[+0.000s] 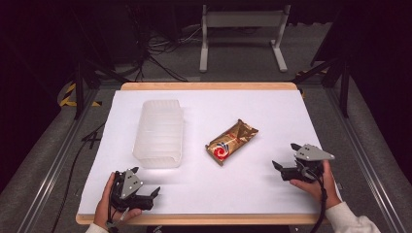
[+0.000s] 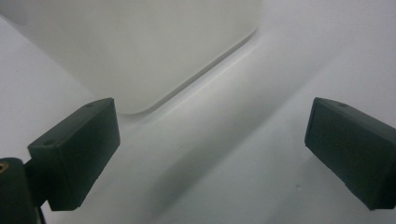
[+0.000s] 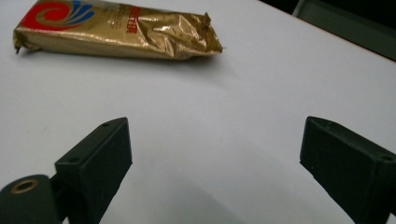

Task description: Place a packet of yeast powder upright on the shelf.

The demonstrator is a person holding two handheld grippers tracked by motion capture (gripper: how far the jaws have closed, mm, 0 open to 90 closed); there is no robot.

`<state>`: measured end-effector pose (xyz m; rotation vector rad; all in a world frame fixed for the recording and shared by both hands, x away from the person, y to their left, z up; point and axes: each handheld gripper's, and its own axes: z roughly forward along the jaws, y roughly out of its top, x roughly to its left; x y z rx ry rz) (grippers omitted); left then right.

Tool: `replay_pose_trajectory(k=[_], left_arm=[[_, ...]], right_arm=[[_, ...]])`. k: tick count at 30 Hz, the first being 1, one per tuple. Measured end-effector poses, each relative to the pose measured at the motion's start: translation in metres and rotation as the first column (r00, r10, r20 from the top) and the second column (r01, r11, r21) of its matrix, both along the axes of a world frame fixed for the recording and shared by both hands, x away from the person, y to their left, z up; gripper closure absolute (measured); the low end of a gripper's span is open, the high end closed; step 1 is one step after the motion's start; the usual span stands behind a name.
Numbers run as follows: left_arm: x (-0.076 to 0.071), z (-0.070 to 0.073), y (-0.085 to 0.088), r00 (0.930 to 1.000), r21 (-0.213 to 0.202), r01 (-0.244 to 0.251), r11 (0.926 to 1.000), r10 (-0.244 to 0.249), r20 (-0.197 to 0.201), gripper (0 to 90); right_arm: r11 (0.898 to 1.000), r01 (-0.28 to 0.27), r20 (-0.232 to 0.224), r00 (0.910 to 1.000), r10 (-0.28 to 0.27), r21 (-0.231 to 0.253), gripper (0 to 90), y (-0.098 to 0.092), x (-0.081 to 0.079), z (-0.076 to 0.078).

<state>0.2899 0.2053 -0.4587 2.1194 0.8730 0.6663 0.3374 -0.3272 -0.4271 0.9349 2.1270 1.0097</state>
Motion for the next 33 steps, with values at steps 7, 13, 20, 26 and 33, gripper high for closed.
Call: replay_pose_trajectory(k=[7,13,20,26,33], left_arm=[[0.001,0.0,-0.001,1.0,0.002,0.007,1.0,-0.007,0.004,4.0],[0.0,0.0,-0.001,0.9999,0.008,0.007,0.9999,-0.008,0.008,4.0],[-0.001,0.0,0.0,1.0,0.022,0.006,0.9997,-0.007,0.007,4.0],[-0.003,0.0,0.002,0.9999,0.02,0.008,0.9998,-0.008,0.01,4.0],[-0.003,0.0,0.0,0.9998,0.026,0.014,0.9996,-0.014,0.014,4.0]], right_arm=[[0.999,0.015,-0.006,0.9999,-0.015,0.029,12.6,-0.011,-0.009,-0.003],[0.999,-0.011,-0.018,0.9998,0.012,0.053,17.2,-0.005,-0.007,-0.003],[0.998,0.011,-0.044,0.999,-0.008,0.066,17.4,0.004,0.008,-0.002],[0.984,0.064,-0.084,0.9952,-0.051,0.167,16.4,0.007,0.031,0.002],[0.975,0.068,-0.077,0.9956,-0.053,0.213,19.1,0.024,0.047,0.009]])
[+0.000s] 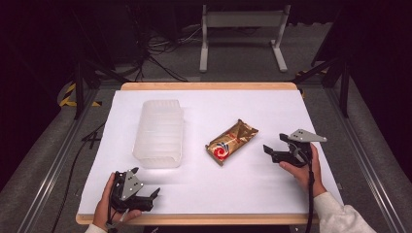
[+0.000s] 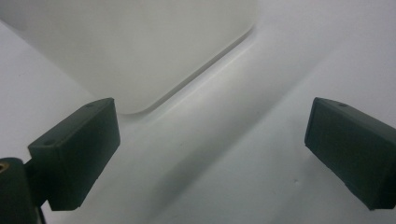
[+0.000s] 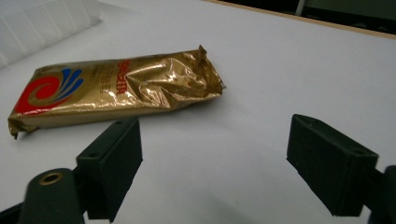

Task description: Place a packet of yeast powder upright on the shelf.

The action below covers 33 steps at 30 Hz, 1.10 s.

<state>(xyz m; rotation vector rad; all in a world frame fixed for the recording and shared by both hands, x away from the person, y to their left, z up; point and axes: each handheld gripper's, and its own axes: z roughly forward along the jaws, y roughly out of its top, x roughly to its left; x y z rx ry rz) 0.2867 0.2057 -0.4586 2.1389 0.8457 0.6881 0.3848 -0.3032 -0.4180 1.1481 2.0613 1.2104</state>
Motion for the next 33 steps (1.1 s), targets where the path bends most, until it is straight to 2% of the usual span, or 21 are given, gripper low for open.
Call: replay_pose_trajectory(k=[2,5,8,12,15,18,22,23,25,27,33], left_arm=[[0.0,0.0,0.0,1.0,0.001,0.001,1.0,-0.001,-0.002,4.1],[0.0,-0.001,0.0,1.0,-0.004,0.001,1.0,-0.001,-0.007,4.1],[0.0,-0.001,0.0,1.0,0.001,0.005,1.0,-0.005,-0.006,4.1],[-0.001,-0.001,0.001,0.9999,-0.007,0.001,1.0,-0.001,-0.01,4.2],[-0.001,-0.001,0.001,0.9999,-0.005,0.001,1.0,-0.002,-0.01,4.2],[-0.001,-0.001,0.001,1.0,-0.006,0.003,1.0,-0.003,-0.009,4.2],[-0.001,-0.001,0.002,1.0,-0.011,0.0,0.9999,-0.001,-0.01,4.2],[-0.001,-0.001,0.002,1.0,-0.009,0.001,1.0,-0.001,-0.01,4.2],[-0.001,-0.001,0.002,1.0,-0.007,0.003,1.0,-0.003,-0.009,4.3],[-0.002,-0.001,0.002,1.0,-0.008,0.001,1.0,-0.001,-0.008,4.3],[-0.002,-0.001,0.001,0.9999,-0.01,0.003,0.9999,-0.004,-0.012,4.3]], right_arm=[[1.0,0.005,-0.004,1.0,-0.005,0.007,19.9,0.007,0.006,0.001],[0.999,0.012,-0.047,0.9988,-0.009,0.047,20.9,0.018,0.021,-0.002],[0.999,0.022,-0.078,0.9968,-0.018,0.047,21.9,0.028,0.034,-0.005],[0.997,0.035,-0.132,0.9909,-0.025,0.074,21.9,0.04,0.051,-0.011],[0.993,0.035,-0.164,0.9863,-0.016,0.113,22.9,0.047,0.061,-0.015],[0.99,0.054,-0.219,0.9753,-0.025,0.129,22.5,0.055,0.07,-0.02],[0.985,0.081,-0.239,0.9702,-0.042,0.153,27.1,0.058,0.076,-0.023],[0.985,0.081,-0.245,0.9687,-0.043,0.149,29.2,0.058,0.077,-0.024],[0.988,0.101,-0.275,0.9592,-0.066,0.114,30.5,0.059,0.078,-0.027],[0.985,0.118,-0.274,0.9583,-0.079,0.127,27.3,0.058,0.079,-0.027],[0.984,0.107,-0.285,0.9564,-0.063,0.142,21.4,0.06,0.081,-0.028]])
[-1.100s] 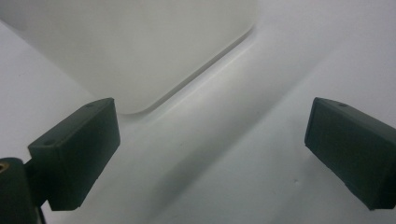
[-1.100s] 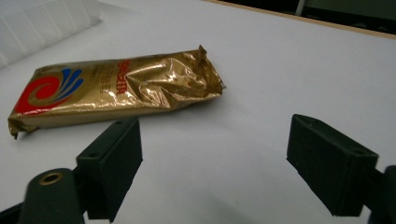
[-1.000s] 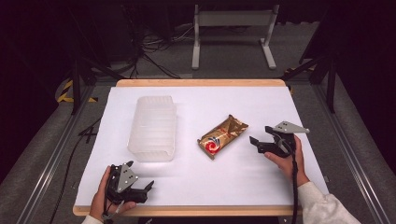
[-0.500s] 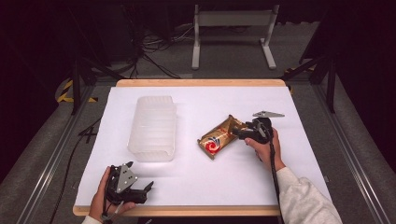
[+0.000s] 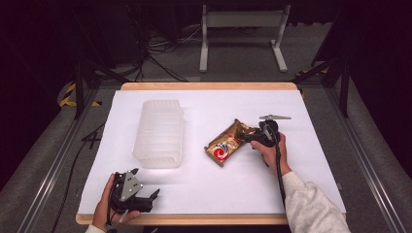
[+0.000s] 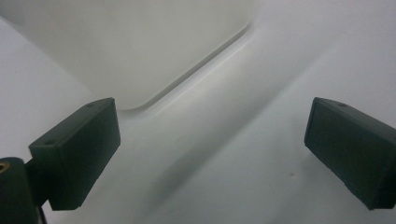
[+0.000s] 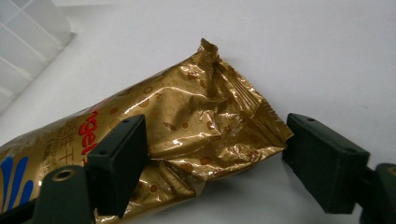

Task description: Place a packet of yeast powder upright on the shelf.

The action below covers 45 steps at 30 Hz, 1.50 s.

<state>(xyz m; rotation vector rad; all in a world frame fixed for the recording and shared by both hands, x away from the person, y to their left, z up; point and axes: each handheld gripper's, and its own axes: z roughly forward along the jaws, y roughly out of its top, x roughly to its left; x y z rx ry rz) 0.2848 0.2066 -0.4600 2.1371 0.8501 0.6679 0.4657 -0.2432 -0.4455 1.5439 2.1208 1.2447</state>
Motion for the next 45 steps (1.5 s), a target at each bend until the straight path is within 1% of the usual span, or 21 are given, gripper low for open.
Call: replay_pose_trajectory(k=[1,3,6,9,12,14,16,17,19,21,23,25,29,31,33,36,38,39,40,41,45], left_arm=[[0.0,0.0,0.0,1.0,0.003,0.002,1.0,-0.002,0.0,4.3],[0.0,0.0,0.0,1.0,0.002,0.002,1.0,-0.002,0.0,4.3],[0.001,0.0,0.0,1.0,0.001,0.0,1.0,0.0,-0.001,4.3],[0.001,0.0,0.0,1.0,0.001,0.001,1.0,-0.001,-0.001,4.3],[0.001,0.0,0.0,1.0,0.001,0.0,1.0,0.0,-0.004,4.3],[0.001,0.0,0.0,1.0,0.002,0.0,1.0,0.0,-0.005,4.3],[0.001,0.0,0.0,1.0,0.003,0.001,1.0,-0.001,-0.004,4.3],[0.001,0.0,0.0,1.0,0.002,-0.001,1.0,0.001,-0.005,4.3],[0.001,0.0,0.0,1.0,0.004,0.002,1.0,-0.002,-0.004,4.3],[0.001,0.0,0.0,1.0,0.003,-0.001,1.0,0.001,-0.002,4.3],[0.001,0.0,0.0,1.0,0.002,-0.002,1.0,0.002,-0.002,4.3],[0.001,0.0,0.0,1.0,0.001,-0.002,1.0,0.002,-0.001,4.3],[0.001,0.0,0.0,1.0,-0.001,0.0,1.0,0.0,0.0,4.3],[0.0,0.0,0.0,1.0,0.0,0.0,1.0,0.0,-0.001,4.3],[0.0,0.0,0.0,1.0,0.0,0.0,1.0,0.0,0.0,4.3],[0.0,0.0,0.0,1.0,0.001,-0.002,1.0,0.002,0.0,4.3],[0.0,0.0,-0.001,1.0,0.0,-0.001,1.0,0.001,0.0,4.3],[0.0,0.001,0.0,1.0,0.005,0.001,1.0,-0.001,0.001,4.3],[0.0,0.0,0.0,1.0,-0.001,-0.002,1.0,0.002,-0.002,4.3],[0.0,0.001,0.0,1.0,0.004,0.0,1.0,0.0,0.002,4.3],[0.0,0.0,0.0,1.0,0.001,-0.001,1.0,0.001,0.002,4.3]], right_arm=[[1.0,-0.009,0.0,1.0,0.009,0.003,21.5,0.0,0.001,0.0],[1.0,-0.021,0.002,0.9998,0.021,0.005,25.9,0.001,0.002,0.0],[0.999,-0.04,-0.003,0.9992,0.04,0.024,36.0,0.0,0.003,-0.001],[0.998,-0.027,-0.019,0.9994,0.028,0.052,48.6,-0.003,0.006,-0.001],[0.997,-0.027,-0.035,0.999,0.029,0.07,57.3,-0.006,0.01,-0.002],[0.998,-0.015,-0.036,0.9992,0.017,0.053,63.7,-0.006,0.011,-0.002],[0.999,0.012,-0.043,0.999,-0.01,0.043,75.6,-0.006,0.01,-0.001],[0.999,0.019,-0.043,0.9989,-0.017,0.04,79.1,-0.007,0.011,-0.002],[0.999,0.022,-0.055,0.9983,-0.02,0.049,84.0,-0.008,0.012,-0.003],[0.999,0.019,-0.063,0.9979,-0.016,0.045,87.4,-0.007,0.013,-0.003],[0.999,0.015,-0.055,0.9984,-0.013,0.034,88.8,-0.006,0.012,-0.001],[1.0,0.008,-0.033,0.9994,-0.007,0.03,89.3,-0.005,0.01,0.001],[0.999,-0.031,0.016,0.9994,0.031,0.043,89.8,-0.006,0.006,0.012],[0.996,-0.06,0.051,0.997,0.057,0.059,89.9,-0.006,0.002,0.022],[0.994,-0.079,0.069,0.9949,0.073,0.075,90.0,-0.006,-0.002,0.029],[0.989,-0.118,0.106,0.9885,0.108,0.093,90.0,-0.004,-0.007,0.04],[0.984,-0.149,0.134,0.9816,0.136,0.096,90.0,-0.001,-0.012,0.049],[0.981,-0.168,0.155,0.9761,0.152,0.099,90.0,0.001,-0.014,0.054],[0.979,-0.18,0.165,0.9729,0.162,0.1,90.0,0.003,-0.016,0.058],[0.977,-0.187,0.17,0.9709,0.168,0.102,90.0,0.005,-0.018,0.06],[0.97,-0.223,0.205,0.9584,0.199,0.102,90.0,0.015,-0.024,0.072]])
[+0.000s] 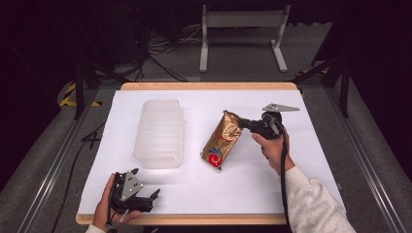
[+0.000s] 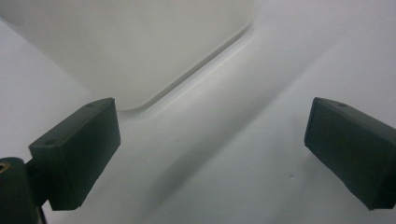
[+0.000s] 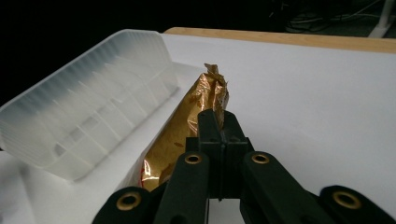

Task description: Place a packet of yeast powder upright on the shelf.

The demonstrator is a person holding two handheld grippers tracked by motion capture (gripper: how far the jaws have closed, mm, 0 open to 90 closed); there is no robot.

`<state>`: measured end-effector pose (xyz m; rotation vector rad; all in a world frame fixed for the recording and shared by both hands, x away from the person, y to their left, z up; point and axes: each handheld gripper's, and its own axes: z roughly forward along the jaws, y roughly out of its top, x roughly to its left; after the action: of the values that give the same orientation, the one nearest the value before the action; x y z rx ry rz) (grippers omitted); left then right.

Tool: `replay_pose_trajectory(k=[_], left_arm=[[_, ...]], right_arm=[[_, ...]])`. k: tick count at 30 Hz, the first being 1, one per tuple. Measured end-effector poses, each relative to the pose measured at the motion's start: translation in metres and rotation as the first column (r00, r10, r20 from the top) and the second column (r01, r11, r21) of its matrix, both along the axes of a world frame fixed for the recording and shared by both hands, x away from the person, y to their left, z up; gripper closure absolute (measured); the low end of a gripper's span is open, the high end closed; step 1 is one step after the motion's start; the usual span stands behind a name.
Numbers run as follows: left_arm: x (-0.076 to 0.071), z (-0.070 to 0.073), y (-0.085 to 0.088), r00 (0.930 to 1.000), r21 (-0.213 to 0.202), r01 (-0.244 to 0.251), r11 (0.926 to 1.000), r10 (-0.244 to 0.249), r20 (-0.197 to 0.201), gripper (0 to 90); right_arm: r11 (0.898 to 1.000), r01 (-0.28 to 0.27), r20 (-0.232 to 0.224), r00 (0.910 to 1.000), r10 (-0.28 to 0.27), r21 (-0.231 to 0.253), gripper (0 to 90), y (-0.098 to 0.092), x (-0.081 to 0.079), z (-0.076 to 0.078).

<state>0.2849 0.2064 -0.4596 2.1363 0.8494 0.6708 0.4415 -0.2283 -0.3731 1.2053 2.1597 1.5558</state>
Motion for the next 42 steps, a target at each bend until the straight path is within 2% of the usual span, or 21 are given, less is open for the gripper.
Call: replay_pose_trajectory(k=[6,9,16,25,29,34,37,42], left_arm=[[-0.001,0.0,0.0,1.0,-0.006,-0.001,1.0,0.001,0.001,4.3],[-0.001,0.0,0.0,1.0,-0.008,0.0,1.0,0.0,0.002,4.3],[-0.001,0.001,0.002,1.0,-0.02,-0.005,0.9998,0.005,0.004,4.2],[-0.001,0.001,0.002,1.0,-0.024,-0.008,0.9997,0.008,0.002,4.1],[-0.001,0.001,0.002,0.9999,-0.025,-0.01,0.9996,0.01,0.002,4.1],[-0.001,0.002,0.002,0.9999,-0.023,-0.011,0.9997,0.011,0.009,4.1],[-0.001,0.002,0.002,0.9999,-0.023,-0.012,0.9997,0.012,0.009,4.1],[-0.002,0.002,0.002,0.9999,-0.026,-0.013,0.9996,0.013,0.005,4.1]], right_arm=[[0.999,-0.043,0.052,0.9977,0.043,-0.007,90.0,0.017,-0.01,0.017],[0.997,-0.069,0.085,0.9938,0.071,-0.022,90.0,0.028,-0.016,0.025],[0.991,-0.119,0.127,0.984,0.125,-0.057,90.0,0.043,-0.024,0.038],[0.982,-0.169,0.166,0.9692,0.182,-0.088,90.0,0.048,-0.033,0.054],[0.974,-0.183,0.18,0.9619,0.206,-0.132,90.0,0.051,-0.033,0.059],[0.967,-0.199,0.191,0.9548,0.228,-0.158,90.0,0.052,-0.032,0.064],[0.964,-0.212,0.203,0.9489,0.242,-0.159,90.0,0.052,-0.03,0.069],[0.958,-0.24,0.231,0.9342,0.272,-0.159,90.0,0.054,-0.028,0.078]])
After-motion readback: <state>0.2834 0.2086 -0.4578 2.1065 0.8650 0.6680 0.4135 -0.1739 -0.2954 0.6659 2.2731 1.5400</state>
